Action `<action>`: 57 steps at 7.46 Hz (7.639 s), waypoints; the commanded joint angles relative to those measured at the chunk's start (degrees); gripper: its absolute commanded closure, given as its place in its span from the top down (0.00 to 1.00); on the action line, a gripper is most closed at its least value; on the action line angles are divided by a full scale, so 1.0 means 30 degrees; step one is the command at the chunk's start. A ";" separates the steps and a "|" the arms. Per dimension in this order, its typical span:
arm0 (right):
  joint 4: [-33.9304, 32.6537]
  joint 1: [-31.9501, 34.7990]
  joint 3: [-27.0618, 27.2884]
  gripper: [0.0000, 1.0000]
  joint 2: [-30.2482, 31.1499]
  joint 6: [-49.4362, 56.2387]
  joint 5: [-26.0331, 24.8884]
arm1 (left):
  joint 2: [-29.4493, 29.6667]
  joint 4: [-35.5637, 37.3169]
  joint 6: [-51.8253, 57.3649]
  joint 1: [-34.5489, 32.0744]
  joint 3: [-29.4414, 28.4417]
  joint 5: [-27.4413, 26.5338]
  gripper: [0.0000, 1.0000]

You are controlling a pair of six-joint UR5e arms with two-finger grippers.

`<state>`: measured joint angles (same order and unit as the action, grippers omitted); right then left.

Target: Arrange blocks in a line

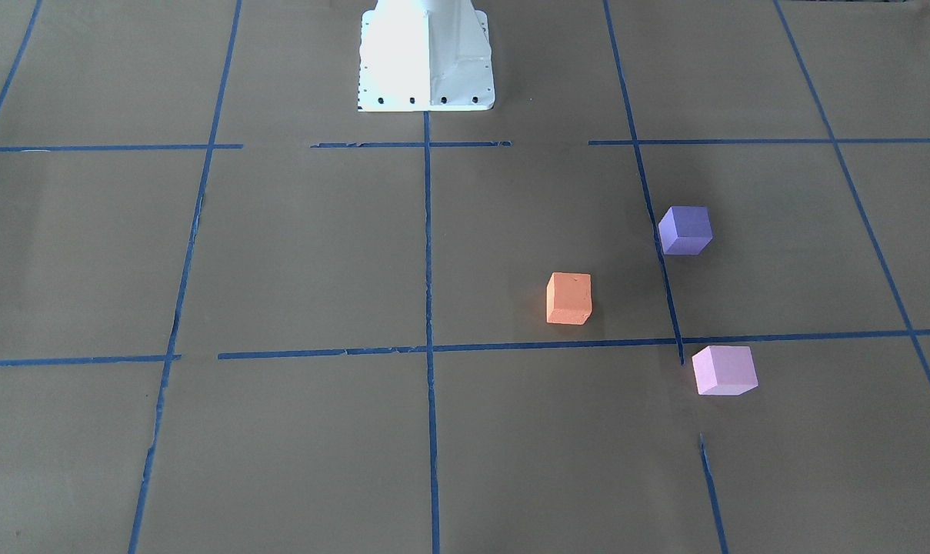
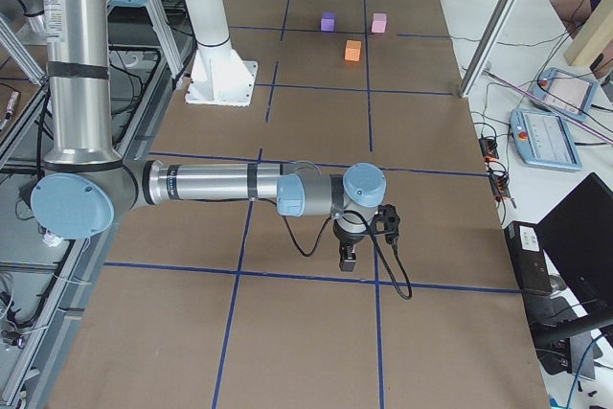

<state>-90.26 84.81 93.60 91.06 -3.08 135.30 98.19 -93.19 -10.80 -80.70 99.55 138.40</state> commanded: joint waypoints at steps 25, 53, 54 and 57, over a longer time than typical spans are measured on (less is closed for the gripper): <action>0.0028 0.0000 0.0000 1.00 -0.0001 0.0000 -0.0013 | 0.8873 -0.3122 -1.4066 1.3305 -0.5554 -0.7314 0.99; 0.0028 0.0000 0.0000 1.00 -0.0001 0.0000 -0.0013 | 0.3453 -0.5117 -1.2396 0.9291 -0.4587 -0.4034 0.24; 0.0028 0.0000 0.0000 1.00 -0.0001 0.0000 -0.0013 | 0.3453 -0.5262 -1.2396 0.9291 -0.4762 -0.3946 0.24; -0.0001 0.0000 0.0000 1.00 -0.0001 0.0000 -0.0013 | 0.3482 -0.6255 -1.2426 0.9350 -0.5346 -0.3623 0.30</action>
<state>-90.25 84.82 93.60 91.05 -3.08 135.29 108.56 -110.55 -48.05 -52.73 84.41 127.37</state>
